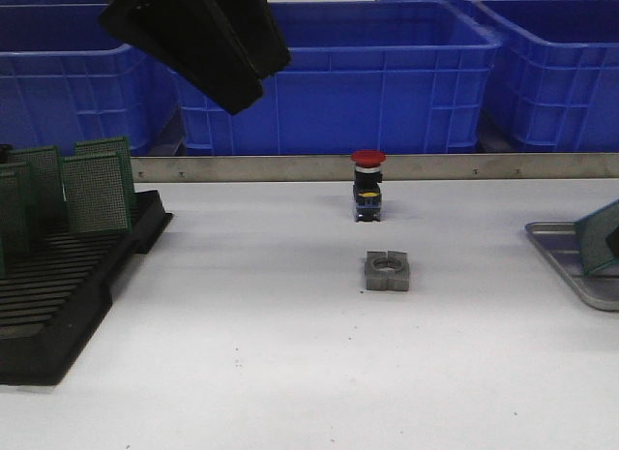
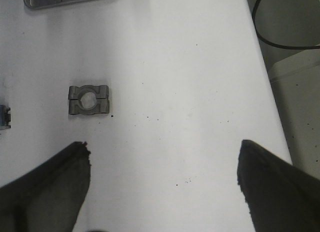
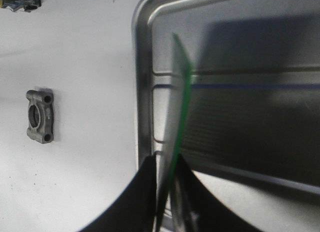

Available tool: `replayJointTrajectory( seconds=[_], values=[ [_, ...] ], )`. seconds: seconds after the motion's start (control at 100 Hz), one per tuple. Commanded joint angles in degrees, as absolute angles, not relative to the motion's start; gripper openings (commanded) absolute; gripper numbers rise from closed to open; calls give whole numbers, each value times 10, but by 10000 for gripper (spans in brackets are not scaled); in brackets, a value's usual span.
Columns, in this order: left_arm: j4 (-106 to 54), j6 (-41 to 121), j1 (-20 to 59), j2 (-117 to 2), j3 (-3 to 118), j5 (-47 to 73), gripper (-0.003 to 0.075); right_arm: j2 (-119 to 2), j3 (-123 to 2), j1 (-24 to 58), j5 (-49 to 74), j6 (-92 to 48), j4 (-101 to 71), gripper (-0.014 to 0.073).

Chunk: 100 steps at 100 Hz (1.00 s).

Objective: Place circuit board on tray
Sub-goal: 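Carry the board with the right gripper and lower it onto the metal tray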

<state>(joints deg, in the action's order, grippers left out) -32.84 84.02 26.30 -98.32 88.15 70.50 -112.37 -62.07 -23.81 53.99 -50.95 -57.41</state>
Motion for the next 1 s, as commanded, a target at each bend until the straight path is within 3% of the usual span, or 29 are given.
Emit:
replayJointTrajectory(
  seconds=[0.0,0.15,0.25,0.8,0.99],
  values=[
    [-360,841,268,-957,900,722,566,-1097,-633,-242,557,-508,-599,256],
    [-360,841,268,-957,900,722,566,-1095,-633,-242,551,-504,-599,509],
    [-360,841,268,-958,900,722,566,-1094,-633,-242,548,-504,-599,590],
    [-358,841,268,-960,900,722,566,-1049,-646,-242,529,-504,-583,594],
    [-275,841,248,-959,920,722,566,-1046,-646,-242,531,-504,-583,594]
  ],
)
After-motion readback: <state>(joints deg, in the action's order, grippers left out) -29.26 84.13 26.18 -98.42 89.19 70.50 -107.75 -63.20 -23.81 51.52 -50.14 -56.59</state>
